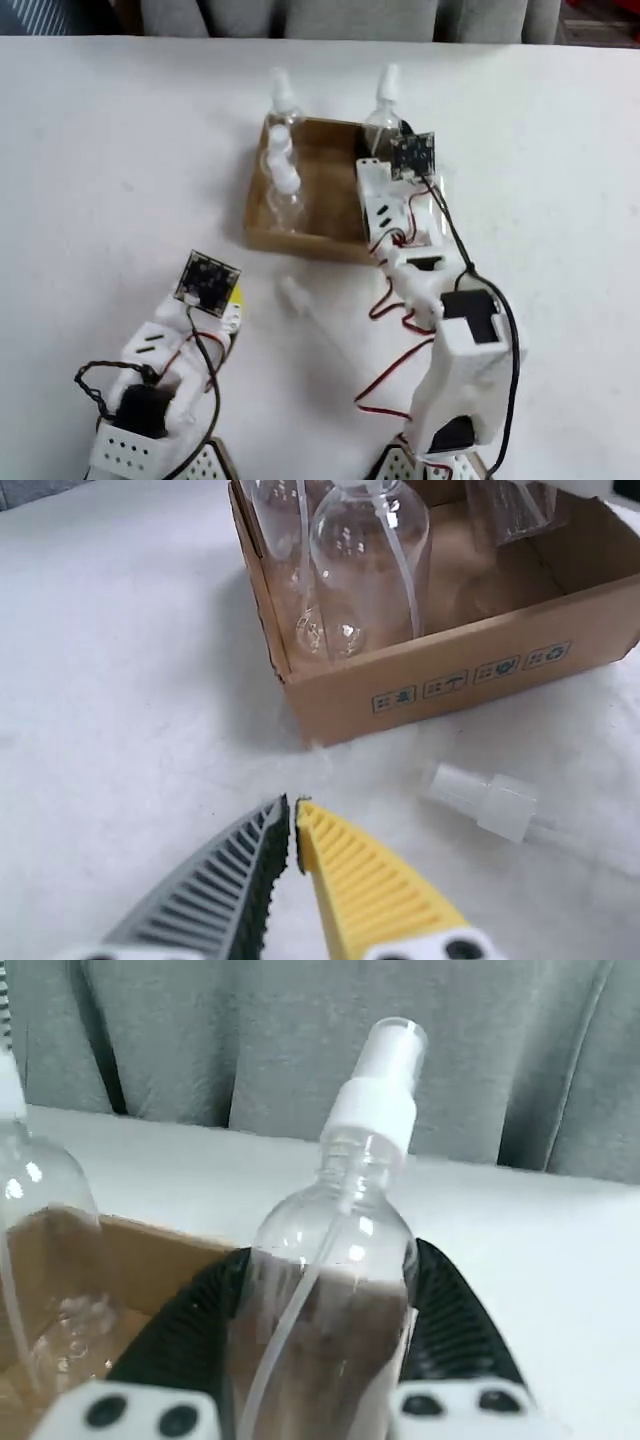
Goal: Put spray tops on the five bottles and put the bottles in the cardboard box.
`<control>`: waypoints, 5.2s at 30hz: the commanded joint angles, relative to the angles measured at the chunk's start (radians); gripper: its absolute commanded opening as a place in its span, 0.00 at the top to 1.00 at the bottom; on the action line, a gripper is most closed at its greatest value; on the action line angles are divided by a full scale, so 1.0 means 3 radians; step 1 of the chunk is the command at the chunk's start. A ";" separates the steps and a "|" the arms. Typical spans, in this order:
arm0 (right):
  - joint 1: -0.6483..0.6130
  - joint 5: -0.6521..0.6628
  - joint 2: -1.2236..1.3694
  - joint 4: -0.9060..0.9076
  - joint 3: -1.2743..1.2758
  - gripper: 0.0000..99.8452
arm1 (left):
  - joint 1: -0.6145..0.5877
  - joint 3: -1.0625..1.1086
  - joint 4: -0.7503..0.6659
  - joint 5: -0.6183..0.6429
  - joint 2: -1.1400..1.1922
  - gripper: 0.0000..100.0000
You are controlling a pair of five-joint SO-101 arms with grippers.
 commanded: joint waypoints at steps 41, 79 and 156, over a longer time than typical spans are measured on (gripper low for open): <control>-0.0110 -0.0292 -0.5971 0.3450 0.2005 0.99 | 0.1179 -0.0588 -0.1146 0.1473 -0.0038 0.98; -0.1358 -0.0568 -0.7107 0.6104 0.1212 0.99 | 0.2529 -0.0225 -0.1647 0.1478 -0.0038 0.98; -0.0115 0.0082 -0.1839 0.2166 0.0317 0.99 | -0.0749 -0.0010 -0.0128 0.0634 -0.0038 0.97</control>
